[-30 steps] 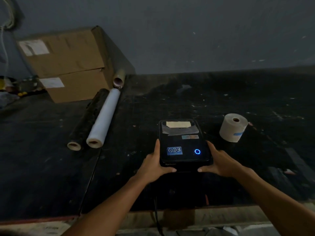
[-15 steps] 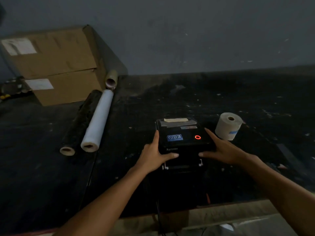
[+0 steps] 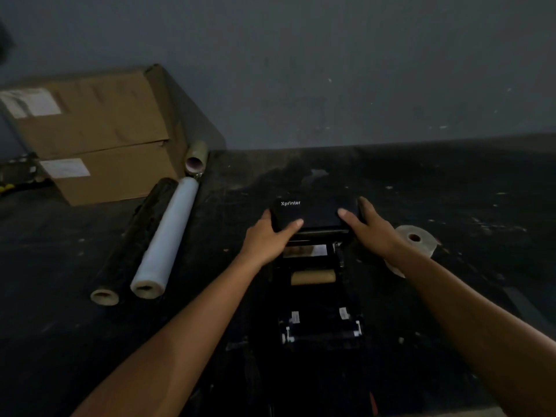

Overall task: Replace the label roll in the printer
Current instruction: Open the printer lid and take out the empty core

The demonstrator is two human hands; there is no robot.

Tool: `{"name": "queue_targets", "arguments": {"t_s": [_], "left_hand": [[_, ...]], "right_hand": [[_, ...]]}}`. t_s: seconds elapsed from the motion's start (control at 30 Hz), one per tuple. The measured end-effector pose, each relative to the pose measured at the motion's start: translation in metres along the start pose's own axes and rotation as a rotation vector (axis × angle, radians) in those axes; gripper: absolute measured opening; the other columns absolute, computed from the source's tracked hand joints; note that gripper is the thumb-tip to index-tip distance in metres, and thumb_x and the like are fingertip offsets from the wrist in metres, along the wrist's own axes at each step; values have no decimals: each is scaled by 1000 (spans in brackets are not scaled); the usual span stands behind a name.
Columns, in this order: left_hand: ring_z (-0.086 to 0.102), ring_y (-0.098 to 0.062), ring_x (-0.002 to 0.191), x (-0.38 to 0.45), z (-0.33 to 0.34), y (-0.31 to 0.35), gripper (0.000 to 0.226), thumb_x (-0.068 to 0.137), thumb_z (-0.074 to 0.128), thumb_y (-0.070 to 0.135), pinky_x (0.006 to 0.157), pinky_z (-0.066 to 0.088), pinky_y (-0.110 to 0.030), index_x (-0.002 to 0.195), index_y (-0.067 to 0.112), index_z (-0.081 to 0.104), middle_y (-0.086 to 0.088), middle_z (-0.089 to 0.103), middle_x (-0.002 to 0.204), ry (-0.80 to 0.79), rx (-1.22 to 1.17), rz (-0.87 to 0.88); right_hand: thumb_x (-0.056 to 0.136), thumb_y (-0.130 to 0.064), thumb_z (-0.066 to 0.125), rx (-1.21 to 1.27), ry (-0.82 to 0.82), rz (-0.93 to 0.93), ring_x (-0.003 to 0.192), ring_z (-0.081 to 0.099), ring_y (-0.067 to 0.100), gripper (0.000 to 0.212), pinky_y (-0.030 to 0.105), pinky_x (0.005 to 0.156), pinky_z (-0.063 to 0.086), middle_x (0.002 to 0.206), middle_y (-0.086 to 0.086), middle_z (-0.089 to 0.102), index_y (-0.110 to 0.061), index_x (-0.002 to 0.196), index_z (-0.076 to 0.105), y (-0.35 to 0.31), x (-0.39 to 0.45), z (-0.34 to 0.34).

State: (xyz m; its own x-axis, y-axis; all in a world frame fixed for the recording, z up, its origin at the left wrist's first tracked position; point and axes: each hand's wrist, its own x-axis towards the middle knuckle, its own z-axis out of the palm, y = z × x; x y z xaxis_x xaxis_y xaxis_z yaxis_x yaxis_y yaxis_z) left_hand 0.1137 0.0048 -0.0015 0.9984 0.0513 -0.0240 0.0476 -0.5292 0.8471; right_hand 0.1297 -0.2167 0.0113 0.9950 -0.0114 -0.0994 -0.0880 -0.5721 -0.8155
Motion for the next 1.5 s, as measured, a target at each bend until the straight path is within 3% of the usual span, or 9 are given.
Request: {"name": "queue_targets", "arguments": {"t_s": [0.17, 0.33, 0.57, 0.7, 0.87, 1.0, 1.17, 1.37, 1.5], "left_hand": [[43, -22, 135, 14, 6, 7, 65, 89, 53, 55, 104, 33, -26, 144, 24, 39, -1, 47, 146, 103, -186, -64], [51, -18, 129, 23, 8, 3, 69, 79, 50, 71, 110, 39, -38, 137, 35, 47, 4, 56, 138, 64, -150, -98], [36, -21, 140, -14, 19, -38, 89, 86, 46, 66, 114, 25, -26, 153, 23, 9, -4, 36, 153, -21, 122, -133], [36, -19, 141, -32, 45, -60, 95, 76, 36, 82, 117, 29, -33, 151, 25, 23, -1, 37, 153, -83, 178, -107], [40, -20, 138, -36, 71, -67, 82, 85, 33, 74, 114, 32, -29, 149, 22, 30, -1, 42, 150, -136, 251, -72], [35, -22, 141, -31, 82, -84, 85, 84, 28, 74, 114, 33, -40, 148, 19, 30, -6, 39, 152, -117, 282, -62], [31, -21, 142, -38, 78, -66, 64, 97, 41, 45, 118, 26, -34, 151, 16, 23, -5, 32, 155, -30, 183, 2], [41, -18, 136, -45, 63, -43, 47, 101, 41, 22, 104, 25, -12, 147, 11, 33, -9, 42, 148, 70, 84, 133], [43, -20, 134, -52, 65, -36, 45, 100, 42, 13, 97, 23, -4, 144, 6, 37, -11, 46, 145, 75, 25, 170]], "right_hand": [[87, -63, 42, 67, 32, 34, 133, 38, 36, 82, 40, 106, 32, 148, 16, 37, -15, 148, 16, -13, 37, 5], [85, -69, 36, 83, -18, 38, 134, 37, 36, 85, 39, 107, 31, 148, 16, 38, -11, 147, 23, -12, 62, 5], [92, -56, 37, 236, -5, -4, 139, 31, 27, 66, 39, 111, 24, 153, 6, 33, -24, 148, 21, 32, 10, 4], [93, -48, 42, -31, -164, -105, 137, 36, 22, 67, 25, 106, 25, 150, 4, 37, -16, 148, 21, 71, -22, 36], [92, -59, 30, -504, -173, -128, 146, 8, 19, 75, 49, 117, 5, 159, 3, 13, -15, 150, 12, 98, -15, 73], [94, -56, 28, -501, -198, -66, 147, 3, 21, 73, 51, 116, 2, 160, 3, 5, -14, 150, 8, 93, -18, 82], [97, -46, 32, -311, -122, -103, 146, 11, 23, 65, 46, 118, 10, 160, 5, 8, -16, 150, 7, 86, -25, 82], [100, -26, 35, -113, 65, -247, 139, 32, 20, 48, 21, 106, 20, 152, 8, 33, -13, 146, 28, 59, -50, 53], [99, -21, 38, -104, 62, -233, 100, 57, 14, 43, 24, 88, 43, 124, 14, 58, -14, 142, 37, 56, -66, 29]]}}
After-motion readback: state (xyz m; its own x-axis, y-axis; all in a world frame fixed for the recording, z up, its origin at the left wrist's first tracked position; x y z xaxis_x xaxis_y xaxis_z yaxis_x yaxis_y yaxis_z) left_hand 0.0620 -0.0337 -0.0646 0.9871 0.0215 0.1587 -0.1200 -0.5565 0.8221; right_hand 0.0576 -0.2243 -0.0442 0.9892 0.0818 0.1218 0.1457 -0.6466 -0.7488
